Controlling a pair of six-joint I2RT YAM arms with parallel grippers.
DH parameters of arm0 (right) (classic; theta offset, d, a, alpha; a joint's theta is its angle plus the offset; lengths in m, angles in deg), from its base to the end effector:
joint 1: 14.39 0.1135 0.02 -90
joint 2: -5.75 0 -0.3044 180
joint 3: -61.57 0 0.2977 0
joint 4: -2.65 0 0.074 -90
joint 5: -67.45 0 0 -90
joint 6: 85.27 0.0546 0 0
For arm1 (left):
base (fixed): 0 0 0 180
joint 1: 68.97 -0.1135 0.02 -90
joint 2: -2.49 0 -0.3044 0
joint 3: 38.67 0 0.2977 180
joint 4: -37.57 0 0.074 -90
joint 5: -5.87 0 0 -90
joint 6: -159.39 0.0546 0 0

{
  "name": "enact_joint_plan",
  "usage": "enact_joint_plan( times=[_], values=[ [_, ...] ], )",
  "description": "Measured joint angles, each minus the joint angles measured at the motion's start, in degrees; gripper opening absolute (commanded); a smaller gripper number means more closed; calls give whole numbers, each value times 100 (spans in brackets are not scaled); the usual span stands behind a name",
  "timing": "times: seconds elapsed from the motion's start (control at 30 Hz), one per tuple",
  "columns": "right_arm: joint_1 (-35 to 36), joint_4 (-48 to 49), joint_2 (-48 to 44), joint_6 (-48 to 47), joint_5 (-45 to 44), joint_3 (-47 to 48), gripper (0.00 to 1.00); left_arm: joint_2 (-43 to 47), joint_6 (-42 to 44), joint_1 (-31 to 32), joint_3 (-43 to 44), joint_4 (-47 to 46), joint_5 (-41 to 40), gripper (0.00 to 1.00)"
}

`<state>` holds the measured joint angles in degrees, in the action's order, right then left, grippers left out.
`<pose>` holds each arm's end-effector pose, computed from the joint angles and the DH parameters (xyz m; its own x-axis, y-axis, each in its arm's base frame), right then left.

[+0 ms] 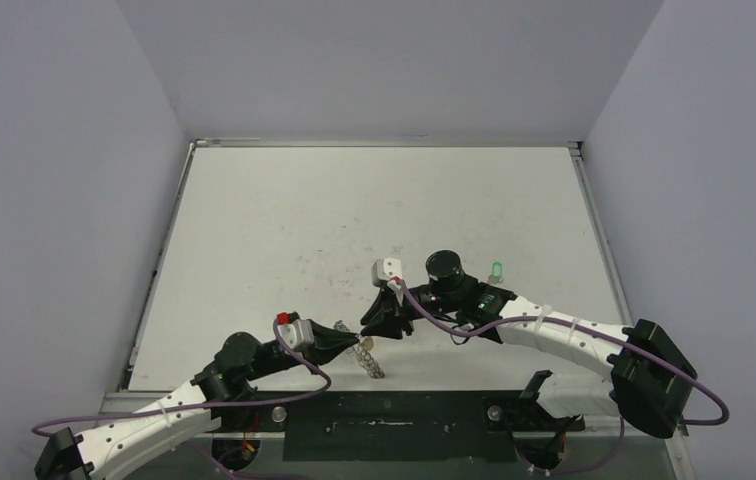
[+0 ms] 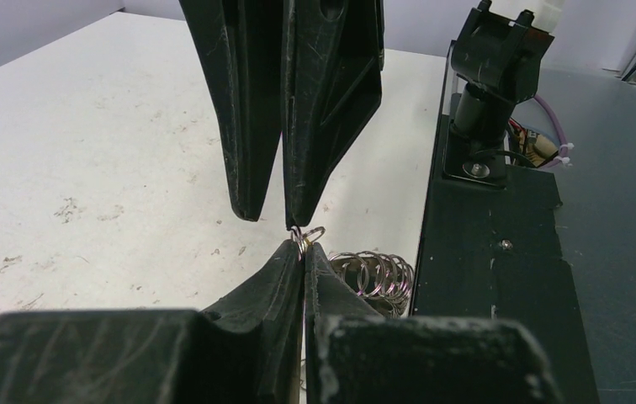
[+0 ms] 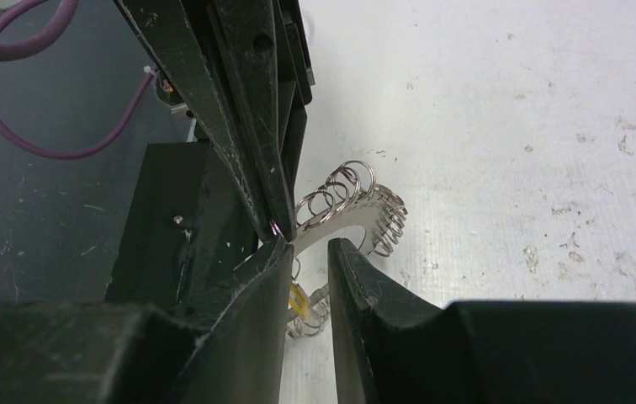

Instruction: Put the keys on the keyring

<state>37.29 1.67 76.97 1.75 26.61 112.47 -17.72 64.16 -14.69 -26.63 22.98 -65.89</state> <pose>0.1557 0.2636 0.2585 -0.1755 -0.2769 -0.9447 -0.9605 -0.1621 0.2260 0.0761 -0.1351 0.1904 -0.0218 -0.1179 -0.9928 0.9547 0.2924 -0.0557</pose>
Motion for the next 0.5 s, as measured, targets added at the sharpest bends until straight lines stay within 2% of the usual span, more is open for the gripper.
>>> enact_joint_plan(
  times=[0.37,0.5],
  values=[
    [-74,225,-50,131,87,-308,25,-61,0,0,-2,-151,0,0],
    [-74,433,-28,260,136,-407,20,-76,0,0,-2,-153,0,0]
  ],
)
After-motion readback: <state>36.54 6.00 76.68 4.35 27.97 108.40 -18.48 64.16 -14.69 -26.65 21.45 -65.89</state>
